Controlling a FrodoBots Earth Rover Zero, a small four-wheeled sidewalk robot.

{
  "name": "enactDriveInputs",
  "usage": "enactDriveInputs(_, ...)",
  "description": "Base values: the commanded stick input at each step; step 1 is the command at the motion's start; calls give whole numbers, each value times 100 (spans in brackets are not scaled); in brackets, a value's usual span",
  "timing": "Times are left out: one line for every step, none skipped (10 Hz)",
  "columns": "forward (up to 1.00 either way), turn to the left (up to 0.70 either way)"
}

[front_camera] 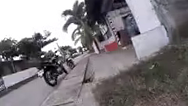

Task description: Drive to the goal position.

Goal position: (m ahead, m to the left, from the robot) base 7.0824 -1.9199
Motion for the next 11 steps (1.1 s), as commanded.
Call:
enactDriveInputs(70, 27)
enactDriveInputs(70, 27)
enactDriveInputs(70, 27)
enactDriveInputs(70, 27)
enactDriveInputs(70, 27)
enactDriveInputs(70, 27)
enactDriveInputs(70, 27)
enactDriveInputs(70, 27)
enactDriveInputs(70, 27)
enactDriveInputs(70, 27)
enactDriveInputs(70, 27)
